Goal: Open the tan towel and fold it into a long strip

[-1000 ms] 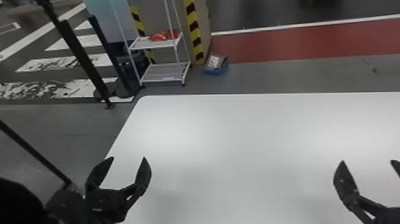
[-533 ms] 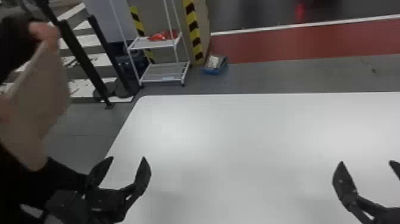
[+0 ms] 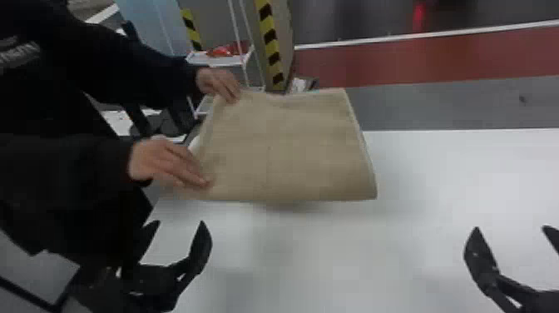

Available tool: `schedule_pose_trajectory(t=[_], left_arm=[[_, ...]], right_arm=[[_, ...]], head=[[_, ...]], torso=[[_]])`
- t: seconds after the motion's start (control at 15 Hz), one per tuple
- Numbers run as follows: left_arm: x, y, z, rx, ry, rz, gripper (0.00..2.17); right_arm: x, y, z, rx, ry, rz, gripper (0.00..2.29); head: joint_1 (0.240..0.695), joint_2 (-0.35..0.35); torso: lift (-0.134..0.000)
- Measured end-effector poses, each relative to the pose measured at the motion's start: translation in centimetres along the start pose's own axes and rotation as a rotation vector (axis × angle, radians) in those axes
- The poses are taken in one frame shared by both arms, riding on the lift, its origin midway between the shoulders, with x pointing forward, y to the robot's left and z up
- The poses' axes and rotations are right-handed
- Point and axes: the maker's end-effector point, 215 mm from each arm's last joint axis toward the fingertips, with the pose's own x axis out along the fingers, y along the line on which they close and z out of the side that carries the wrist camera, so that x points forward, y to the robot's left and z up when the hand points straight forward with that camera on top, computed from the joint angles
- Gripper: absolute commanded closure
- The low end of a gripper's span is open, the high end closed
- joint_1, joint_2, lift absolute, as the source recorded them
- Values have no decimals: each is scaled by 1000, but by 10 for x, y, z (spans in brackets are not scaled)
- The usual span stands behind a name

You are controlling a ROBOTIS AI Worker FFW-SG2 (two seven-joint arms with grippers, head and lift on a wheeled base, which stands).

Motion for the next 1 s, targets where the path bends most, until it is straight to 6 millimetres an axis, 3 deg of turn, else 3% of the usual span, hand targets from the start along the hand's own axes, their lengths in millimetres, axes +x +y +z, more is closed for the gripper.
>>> schedule_pose_trajectory(t=[1.0], left_arm=[[1, 0, -5, -4, 7, -2, 76]], right_arm=[[0, -2, -1, 1, 2, -4, 93]], head=[[695, 272]], torso=[[-121]])
